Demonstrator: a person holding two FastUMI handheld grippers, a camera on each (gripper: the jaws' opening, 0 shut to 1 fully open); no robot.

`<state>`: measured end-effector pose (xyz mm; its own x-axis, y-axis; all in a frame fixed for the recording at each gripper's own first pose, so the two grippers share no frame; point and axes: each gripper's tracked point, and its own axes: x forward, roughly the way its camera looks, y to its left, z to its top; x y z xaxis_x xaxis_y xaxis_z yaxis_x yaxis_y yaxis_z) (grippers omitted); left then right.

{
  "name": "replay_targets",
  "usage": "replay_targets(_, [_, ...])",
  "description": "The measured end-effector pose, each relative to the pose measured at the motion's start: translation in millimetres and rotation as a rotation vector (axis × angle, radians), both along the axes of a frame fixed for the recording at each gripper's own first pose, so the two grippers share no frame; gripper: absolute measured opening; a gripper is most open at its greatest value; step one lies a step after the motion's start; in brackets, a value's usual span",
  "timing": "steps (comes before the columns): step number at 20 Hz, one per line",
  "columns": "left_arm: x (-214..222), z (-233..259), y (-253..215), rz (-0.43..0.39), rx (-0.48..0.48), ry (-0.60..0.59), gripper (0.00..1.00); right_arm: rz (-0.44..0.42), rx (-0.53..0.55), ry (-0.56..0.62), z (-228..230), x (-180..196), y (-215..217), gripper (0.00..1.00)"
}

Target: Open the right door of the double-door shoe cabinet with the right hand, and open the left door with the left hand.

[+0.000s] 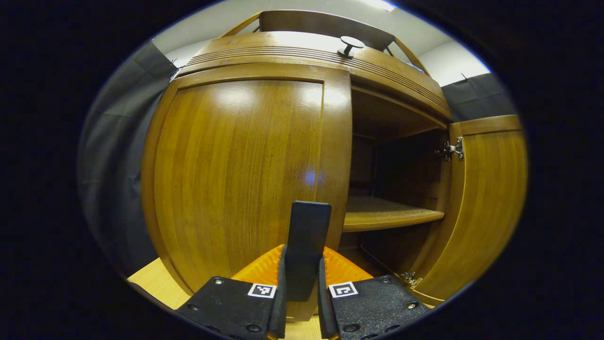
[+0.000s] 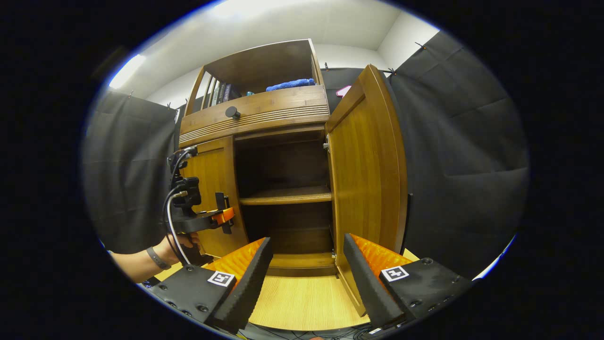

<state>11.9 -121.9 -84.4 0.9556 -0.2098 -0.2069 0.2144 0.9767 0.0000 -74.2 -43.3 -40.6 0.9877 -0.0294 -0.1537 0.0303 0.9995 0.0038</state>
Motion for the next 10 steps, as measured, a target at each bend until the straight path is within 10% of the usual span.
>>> replay_targets(10, [-74,26,51,0.116,0.04,0.007,0.25,0.059,-0.016,0.012,0,3,11,1.0])
